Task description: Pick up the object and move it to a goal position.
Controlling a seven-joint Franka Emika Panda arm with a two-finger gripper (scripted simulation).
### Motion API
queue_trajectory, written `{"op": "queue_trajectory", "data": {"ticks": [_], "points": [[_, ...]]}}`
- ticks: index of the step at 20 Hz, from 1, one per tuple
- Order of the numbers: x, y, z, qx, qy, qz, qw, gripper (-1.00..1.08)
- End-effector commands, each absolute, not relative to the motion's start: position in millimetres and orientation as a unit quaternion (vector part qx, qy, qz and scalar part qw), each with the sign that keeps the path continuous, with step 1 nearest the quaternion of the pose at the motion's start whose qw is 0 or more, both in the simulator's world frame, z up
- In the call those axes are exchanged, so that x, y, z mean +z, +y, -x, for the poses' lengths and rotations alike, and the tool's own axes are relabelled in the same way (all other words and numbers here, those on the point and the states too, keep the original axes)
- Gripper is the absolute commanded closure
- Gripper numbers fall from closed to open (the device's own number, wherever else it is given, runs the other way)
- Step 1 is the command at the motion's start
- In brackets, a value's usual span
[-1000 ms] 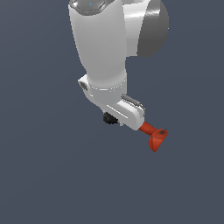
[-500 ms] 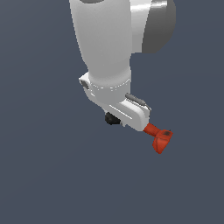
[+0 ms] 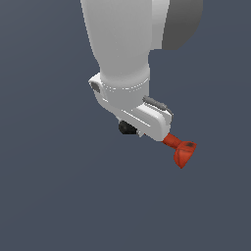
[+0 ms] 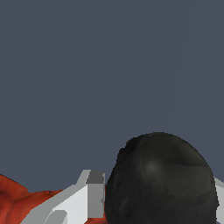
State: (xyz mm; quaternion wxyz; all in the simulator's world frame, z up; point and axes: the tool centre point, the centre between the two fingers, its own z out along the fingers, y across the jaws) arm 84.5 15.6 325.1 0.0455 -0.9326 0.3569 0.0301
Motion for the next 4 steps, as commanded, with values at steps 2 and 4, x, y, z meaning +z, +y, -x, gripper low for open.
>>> {"op": "queue_trajectory", "data": {"ticks": [2,4], "points": [[341.8,17.8,-82.9,0.026,0.357,0.933,0.048,1.08],[343.5,18.0,-82.5,0.026,0.357,0.933,0.048,1.08]]}}
